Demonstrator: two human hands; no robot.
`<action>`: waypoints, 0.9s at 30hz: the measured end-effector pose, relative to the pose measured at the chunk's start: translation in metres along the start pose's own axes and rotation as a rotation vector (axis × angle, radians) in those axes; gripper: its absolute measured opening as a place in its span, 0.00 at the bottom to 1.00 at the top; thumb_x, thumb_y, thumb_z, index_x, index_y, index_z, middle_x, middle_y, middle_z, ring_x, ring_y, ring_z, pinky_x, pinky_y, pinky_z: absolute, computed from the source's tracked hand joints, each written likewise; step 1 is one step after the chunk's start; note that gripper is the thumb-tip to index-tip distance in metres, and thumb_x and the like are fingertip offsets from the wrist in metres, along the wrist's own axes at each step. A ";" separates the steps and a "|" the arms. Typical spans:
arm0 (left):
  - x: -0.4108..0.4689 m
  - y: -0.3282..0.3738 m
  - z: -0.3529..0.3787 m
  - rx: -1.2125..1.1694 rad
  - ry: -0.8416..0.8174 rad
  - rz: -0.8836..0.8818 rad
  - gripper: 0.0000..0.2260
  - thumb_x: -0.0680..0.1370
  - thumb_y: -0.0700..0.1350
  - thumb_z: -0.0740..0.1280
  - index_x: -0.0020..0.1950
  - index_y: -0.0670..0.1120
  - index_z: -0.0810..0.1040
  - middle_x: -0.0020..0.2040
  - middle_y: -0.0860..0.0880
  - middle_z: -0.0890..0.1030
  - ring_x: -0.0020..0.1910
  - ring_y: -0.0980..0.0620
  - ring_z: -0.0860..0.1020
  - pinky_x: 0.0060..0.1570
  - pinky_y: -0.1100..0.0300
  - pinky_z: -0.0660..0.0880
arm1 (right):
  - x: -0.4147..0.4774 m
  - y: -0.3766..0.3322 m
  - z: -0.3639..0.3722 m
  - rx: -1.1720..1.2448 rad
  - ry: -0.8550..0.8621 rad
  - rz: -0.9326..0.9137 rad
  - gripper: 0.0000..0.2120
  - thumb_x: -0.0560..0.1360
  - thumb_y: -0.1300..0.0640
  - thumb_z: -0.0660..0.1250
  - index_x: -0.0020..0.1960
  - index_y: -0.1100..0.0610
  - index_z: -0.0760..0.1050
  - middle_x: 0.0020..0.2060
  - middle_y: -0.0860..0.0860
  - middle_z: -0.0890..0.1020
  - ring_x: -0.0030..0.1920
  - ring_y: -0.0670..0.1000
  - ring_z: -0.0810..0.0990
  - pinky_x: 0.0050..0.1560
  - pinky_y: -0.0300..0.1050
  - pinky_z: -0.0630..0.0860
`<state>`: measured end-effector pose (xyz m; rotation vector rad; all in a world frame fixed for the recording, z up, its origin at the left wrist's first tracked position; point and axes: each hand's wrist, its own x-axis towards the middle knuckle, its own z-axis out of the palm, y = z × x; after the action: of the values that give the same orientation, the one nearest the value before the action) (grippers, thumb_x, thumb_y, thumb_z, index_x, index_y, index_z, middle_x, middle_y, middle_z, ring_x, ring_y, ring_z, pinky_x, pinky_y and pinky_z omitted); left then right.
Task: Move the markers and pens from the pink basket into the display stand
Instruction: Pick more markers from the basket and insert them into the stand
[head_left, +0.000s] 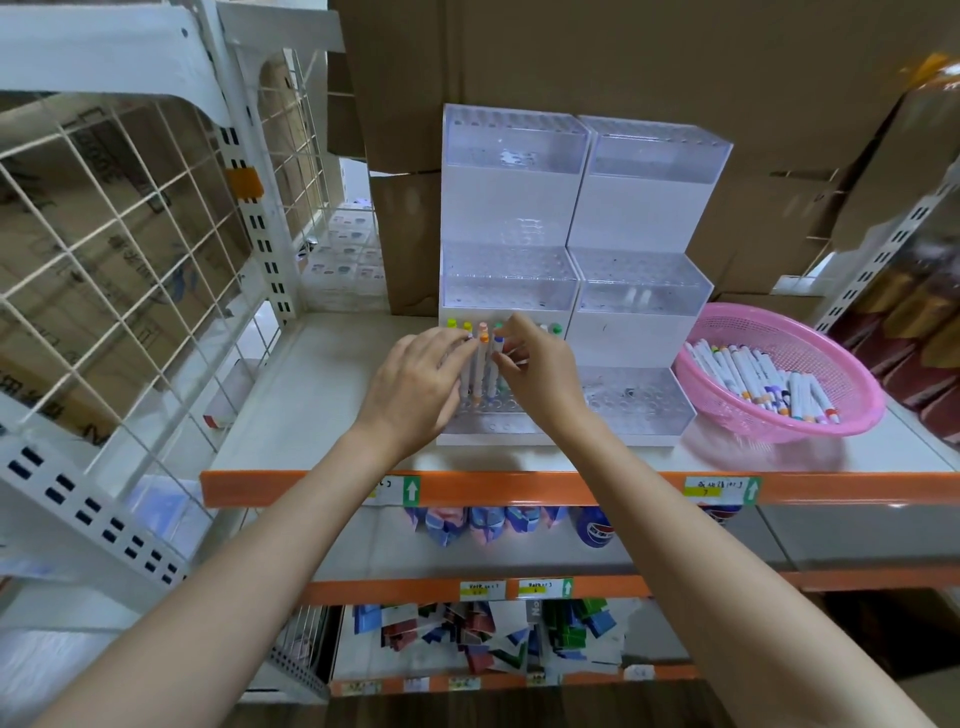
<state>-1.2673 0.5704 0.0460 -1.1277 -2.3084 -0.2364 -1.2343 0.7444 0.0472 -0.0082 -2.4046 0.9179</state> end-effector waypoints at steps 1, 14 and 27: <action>0.000 0.000 0.000 0.005 -0.002 -0.005 0.23 0.70 0.39 0.69 0.65 0.41 0.75 0.61 0.42 0.77 0.60 0.43 0.75 0.58 0.50 0.71 | 0.000 0.000 -0.001 0.009 0.005 0.008 0.05 0.74 0.64 0.70 0.48 0.61 0.75 0.35 0.50 0.78 0.33 0.50 0.77 0.39 0.49 0.78; 0.016 0.013 -0.004 0.027 -0.001 -0.101 0.21 0.70 0.42 0.71 0.62 0.43 0.77 0.55 0.42 0.77 0.55 0.42 0.76 0.52 0.50 0.73 | -0.010 0.003 -0.019 -0.039 -0.049 -0.052 0.15 0.75 0.61 0.68 0.61 0.53 0.77 0.43 0.49 0.81 0.41 0.50 0.79 0.43 0.52 0.79; 0.060 0.083 0.009 -0.027 -0.090 0.023 0.24 0.70 0.47 0.72 0.63 0.40 0.75 0.58 0.41 0.78 0.58 0.40 0.76 0.59 0.48 0.72 | -0.028 0.056 -0.086 -0.328 0.032 -0.102 0.24 0.73 0.56 0.70 0.69 0.53 0.72 0.61 0.51 0.78 0.59 0.56 0.74 0.55 0.51 0.74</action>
<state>-1.2367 0.6667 0.0646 -1.1999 -2.3761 -0.2130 -1.1779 0.8343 0.0510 -0.0234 -2.4739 0.4669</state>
